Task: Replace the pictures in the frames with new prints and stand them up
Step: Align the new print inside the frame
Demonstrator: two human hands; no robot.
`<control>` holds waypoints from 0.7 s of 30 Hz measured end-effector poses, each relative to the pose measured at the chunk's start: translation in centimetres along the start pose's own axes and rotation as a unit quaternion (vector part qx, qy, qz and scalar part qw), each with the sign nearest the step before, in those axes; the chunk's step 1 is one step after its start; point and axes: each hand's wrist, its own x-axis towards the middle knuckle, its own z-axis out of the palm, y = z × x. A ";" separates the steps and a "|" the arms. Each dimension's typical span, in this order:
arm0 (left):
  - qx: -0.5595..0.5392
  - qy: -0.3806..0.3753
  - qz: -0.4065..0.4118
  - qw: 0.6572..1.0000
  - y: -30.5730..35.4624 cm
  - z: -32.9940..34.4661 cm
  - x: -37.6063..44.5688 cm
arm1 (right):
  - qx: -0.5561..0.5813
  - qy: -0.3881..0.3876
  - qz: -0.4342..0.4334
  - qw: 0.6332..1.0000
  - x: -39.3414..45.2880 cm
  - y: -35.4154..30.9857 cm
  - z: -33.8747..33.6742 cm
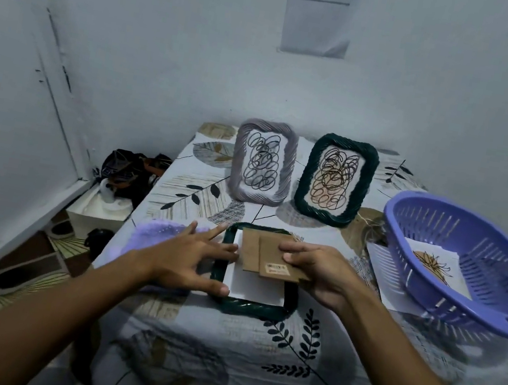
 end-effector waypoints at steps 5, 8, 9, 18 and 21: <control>-0.021 0.000 -0.002 1.000 -0.5 0.3 0.0 | 0.010 -0.007 0.002 1.000 0.3 0.2 0.8; -0.027 0.001 -0.004 1.000 -0.5 0.6 0.0 | 0.010 -0.004 0.003 1.000 0.4 0.3 1.1; -0.030 0.000 -0.003 1.000 -0.5 0.6 0.0 | 0.007 -0.001 0.003 1.000 0.4 0.3 1.2; -0.025 -0.012 0.003 1.000 -0.5 0.7 0.1 | 0.020 0.022 -0.010 0.999 0.8 0.6 2.2; -0.034 -0.008 -0.006 0.999 -0.5 0.6 0.1 | 0.028 0.020 -0.009 0.999 0.8 0.6 2.3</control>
